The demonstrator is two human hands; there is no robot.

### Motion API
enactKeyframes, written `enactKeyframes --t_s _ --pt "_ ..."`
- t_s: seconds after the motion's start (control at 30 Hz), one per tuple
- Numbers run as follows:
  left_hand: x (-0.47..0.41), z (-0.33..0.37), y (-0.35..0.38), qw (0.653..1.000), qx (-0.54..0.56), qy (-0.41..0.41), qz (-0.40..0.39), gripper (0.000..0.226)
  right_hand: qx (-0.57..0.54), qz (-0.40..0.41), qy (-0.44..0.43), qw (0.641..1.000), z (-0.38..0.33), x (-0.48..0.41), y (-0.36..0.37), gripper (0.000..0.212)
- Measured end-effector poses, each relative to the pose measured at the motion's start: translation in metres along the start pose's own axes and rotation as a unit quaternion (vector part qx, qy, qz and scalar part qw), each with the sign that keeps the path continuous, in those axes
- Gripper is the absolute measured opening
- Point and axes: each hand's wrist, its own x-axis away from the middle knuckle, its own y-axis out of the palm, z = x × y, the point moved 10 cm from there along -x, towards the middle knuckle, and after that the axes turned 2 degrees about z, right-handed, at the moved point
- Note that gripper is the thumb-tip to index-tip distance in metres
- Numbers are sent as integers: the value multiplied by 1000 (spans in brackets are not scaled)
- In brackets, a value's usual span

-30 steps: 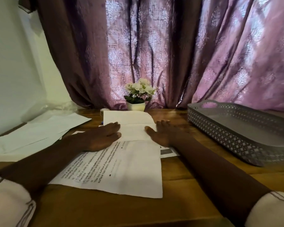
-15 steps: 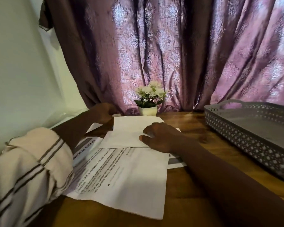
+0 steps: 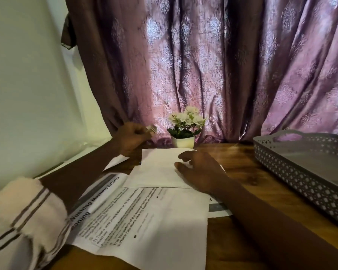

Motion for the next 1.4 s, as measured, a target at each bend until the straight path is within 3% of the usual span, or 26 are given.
enactKeyframes --t_s 0.07,0.17,0.27,0.4,0.53,0.77,0.87,1.1,1.4 --pt "34 38 18 993 55 62 -78 18 -141 48 48 988 9 0 -8 35" --pt "82 62 41 979 14 170 -112 21 -299 35 87 950 21 2 -2 26" --pt "97 57 57 969 -45 212 -115 26 -329 26 62 942 17 3 -2 26" --pt "98 56 57 969 -33 226 -93 36 -339 36 61 938 12 8 -5 13" --pt "100 53 57 968 -32 236 -82 37 -362 27 75 929 12 9 -2 23" --pt "100 54 54 975 -25 213 -63 26 -342 41 67 936 11 9 -12 9" --pt "96 44 53 982 -33 177 -62 31 -335 38 66 939 11 9 -13 15" --pt "87 19 29 994 -88 56 25 45 -366 43 94 925 26 5 -12 24" --pt "21 -21 -10 957 -286 -30 39 44 -271 55 101 956 35 2 3 18"
